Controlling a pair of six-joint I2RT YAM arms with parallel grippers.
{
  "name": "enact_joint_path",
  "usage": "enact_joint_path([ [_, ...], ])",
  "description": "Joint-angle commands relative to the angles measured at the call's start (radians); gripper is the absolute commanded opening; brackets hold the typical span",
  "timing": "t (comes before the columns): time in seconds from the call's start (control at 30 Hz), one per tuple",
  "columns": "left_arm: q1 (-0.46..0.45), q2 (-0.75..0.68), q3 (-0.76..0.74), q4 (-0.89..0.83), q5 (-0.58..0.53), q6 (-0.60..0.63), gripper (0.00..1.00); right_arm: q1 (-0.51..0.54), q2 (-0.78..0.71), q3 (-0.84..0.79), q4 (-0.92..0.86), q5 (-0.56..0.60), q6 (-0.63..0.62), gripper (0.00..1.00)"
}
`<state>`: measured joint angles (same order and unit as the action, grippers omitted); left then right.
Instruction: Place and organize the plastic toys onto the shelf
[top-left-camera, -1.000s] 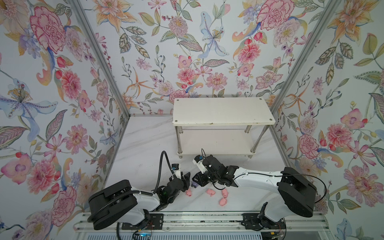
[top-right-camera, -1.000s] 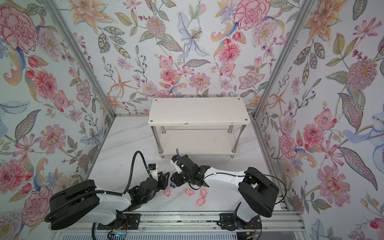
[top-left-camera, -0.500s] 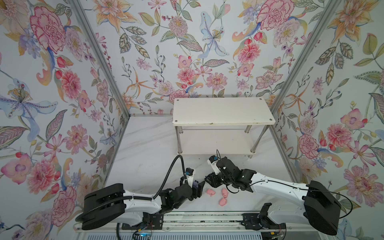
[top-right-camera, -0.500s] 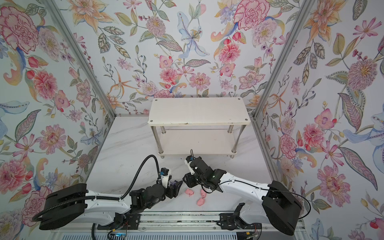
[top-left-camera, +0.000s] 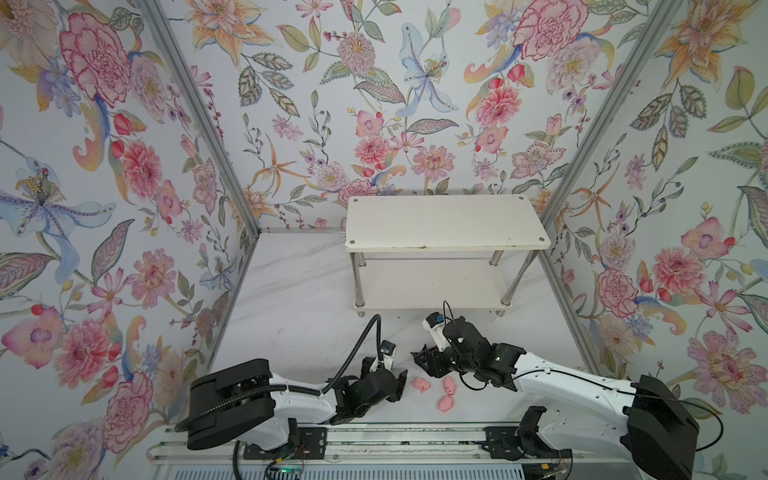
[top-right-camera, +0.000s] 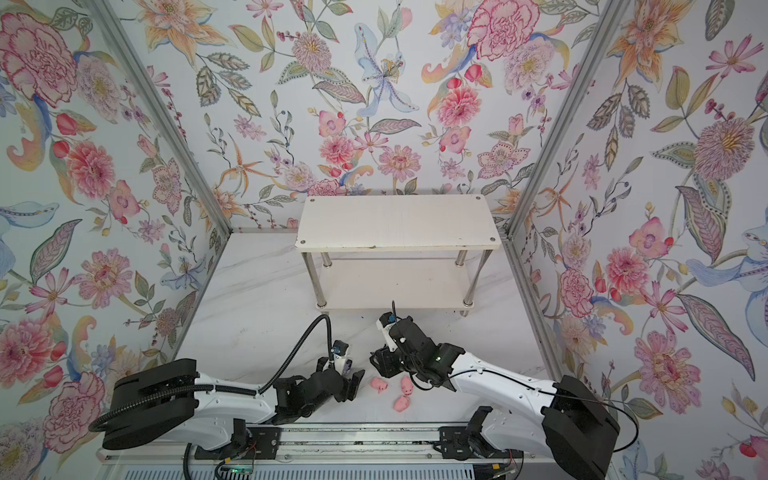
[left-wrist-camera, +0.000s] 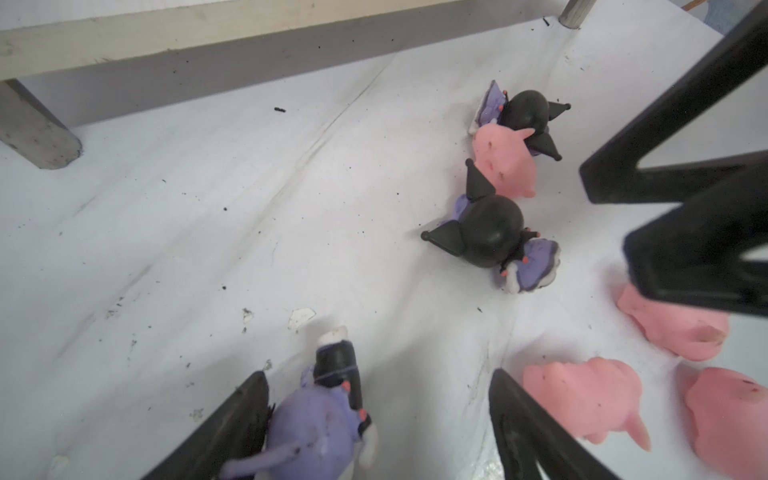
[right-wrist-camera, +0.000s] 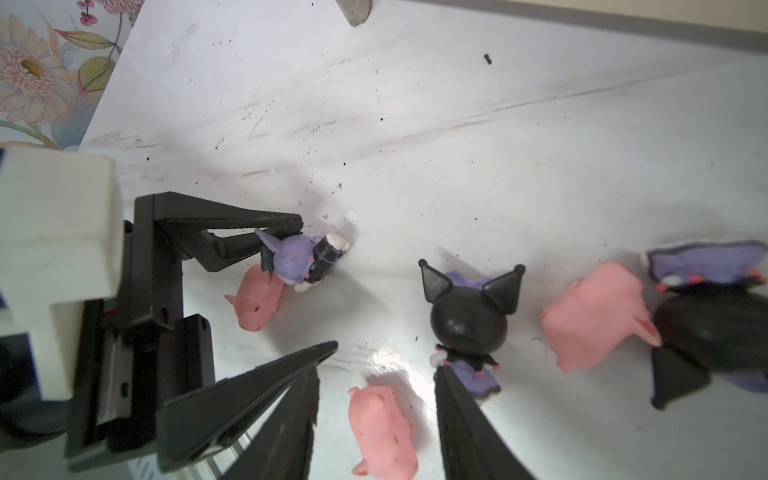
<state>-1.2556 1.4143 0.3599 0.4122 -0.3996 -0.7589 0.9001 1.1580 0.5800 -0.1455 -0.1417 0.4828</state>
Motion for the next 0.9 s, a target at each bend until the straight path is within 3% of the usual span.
enact_joint_path([
  [0.0, 0.011, 0.008, 0.050, -0.030, -0.017, -0.004, 0.84, -0.010, -0.026, -0.026, -0.018, -0.002, -0.009, 0.49],
  [0.07, 0.013, 0.000, 0.071, -0.051, -0.019, 0.003, 0.83, -0.010, -0.027, -0.026, -0.007, -0.023, -0.012, 0.47],
  [0.17, 0.027, -0.048, 0.072, -0.063, -0.020, 0.002, 0.82, -0.004, -0.009, -0.011, 0.004, -0.064, -0.020, 0.36],
  [0.43, 0.113, -0.453, -0.113, -0.060, -0.063, -0.086, 0.77, 0.076, 0.137, 0.108, -0.008, -0.057, -0.033, 0.46],
  [0.67, 0.125, -0.728, -0.244, -0.216, -0.116, -0.167, 0.74, 0.173, 0.302, 0.223, 0.017, -0.058, -0.052, 0.38],
  [0.87, 0.125, -0.815, -0.301, -0.243, -0.129, -0.198, 0.72, 0.187, 0.402, 0.306, 0.017, -0.016, -0.069, 0.10],
])
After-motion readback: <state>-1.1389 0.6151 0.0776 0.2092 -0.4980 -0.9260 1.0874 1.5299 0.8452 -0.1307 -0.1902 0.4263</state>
